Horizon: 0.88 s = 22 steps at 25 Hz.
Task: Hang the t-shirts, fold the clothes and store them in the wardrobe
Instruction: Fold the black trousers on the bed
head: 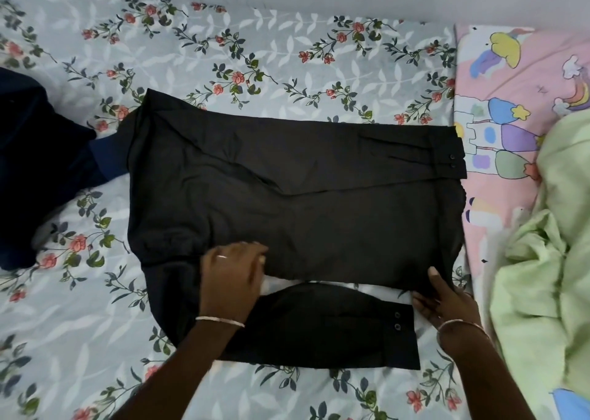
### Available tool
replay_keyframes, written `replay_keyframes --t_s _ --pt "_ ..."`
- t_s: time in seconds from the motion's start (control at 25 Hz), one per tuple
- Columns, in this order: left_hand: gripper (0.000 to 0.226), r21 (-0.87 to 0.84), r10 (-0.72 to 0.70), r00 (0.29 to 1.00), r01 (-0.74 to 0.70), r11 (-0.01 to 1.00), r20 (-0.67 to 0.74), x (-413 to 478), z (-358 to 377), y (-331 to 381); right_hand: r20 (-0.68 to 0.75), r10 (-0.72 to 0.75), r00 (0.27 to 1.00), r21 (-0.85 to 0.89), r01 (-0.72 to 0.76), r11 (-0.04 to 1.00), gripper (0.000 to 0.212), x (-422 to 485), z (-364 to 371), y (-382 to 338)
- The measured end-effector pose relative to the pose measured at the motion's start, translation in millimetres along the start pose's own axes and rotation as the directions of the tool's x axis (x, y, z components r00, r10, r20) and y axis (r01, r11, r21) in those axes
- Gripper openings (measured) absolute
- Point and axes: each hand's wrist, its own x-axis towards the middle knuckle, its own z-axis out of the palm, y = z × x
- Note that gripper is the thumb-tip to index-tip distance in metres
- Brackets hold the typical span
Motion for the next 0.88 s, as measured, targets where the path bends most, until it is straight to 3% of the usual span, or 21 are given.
replay_keyframes --t_s 0.08,0.12,0.2,0.32,0.4,0.44,0.52,0.6,0.68,0.84,0.88 --pt "0.023 0.037 -0.333 0.935 0.339 0.940 -0.123 0.2 -24.1 -31.3 0.074 0.075 0.994 0.046 -0.079 0.996 0.012 -10.8 9.3 0.6" --pt "0.028 0.026 -0.509 0.847 0.518 0.855 -0.153 0.0 -34.6 -46.7 0.095 0.103 0.990 0.045 -0.108 0.993 0.012 -13.0 14.9 4.0" --pt "0.045 -0.137 -0.793 0.602 0.781 0.609 -0.091 4.3 -49.1 -71.7 0.080 0.113 0.990 0.035 -0.116 0.993 0.014 -12.7 25.2 10.9" --pt "0.064 -0.353 -0.936 0.297 0.910 0.218 0.188 17.1 -59.3 -104.2 0.032 0.109 0.994 0.079 -0.111 0.991 0.018 -12.9 41.2 14.7" --pt "0.073 -0.436 -0.901 0.160 0.899 -0.036 0.404 23.2 -59.5 -126.0 0.030 0.106 0.994 0.123 -0.109 0.986 0.021 -14.7 51.2 11.5" --pt "0.076 -0.451 -0.870 0.125 0.884 -0.120 0.476 23.9 -56.8 -138.0 0.029 0.098 0.995 0.138 -0.101 0.985 0.023 -13.9 54.6 7.9" --pt "0.075 -0.512 -0.833 0.132 0.836 -0.198 0.537 28.0 -53.2 -151.1 0.048 0.104 0.993 0.151 -0.110 0.982 0.031 -12.9 57.7 -2.9" --pt "0.067 -0.577 -0.836 0.182 0.796 -0.184 0.518 39.9 -61.5 -148.0 0.072 0.114 0.991 0.158 -0.124 0.980 0.035 -13.8 58.9 -18.4" --pt "0.050 -0.650 -0.852 0.220 0.740 -0.173 0.476 55.3 -71.8 -143.4 0.068 0.085 0.994 0.174 -0.096 0.980 0.034 -12.4 63.3 -39.4" --pt "0.010 -0.774 -0.786 0.343 0.579 -0.255 0.515 105.6 -88.0 -136.0 0.079 0.009 0.997 0.148 -0.021 0.989 0.031 5.7 89.5 -93.7" --pt "0.012 -0.791 -0.768 0.371 0.547 -0.274 0.523 122.4 -88.4 -135.6 0.085 0.010 0.996 0.122 -0.020 0.992 0.031 12.4 97.4 -106.9"
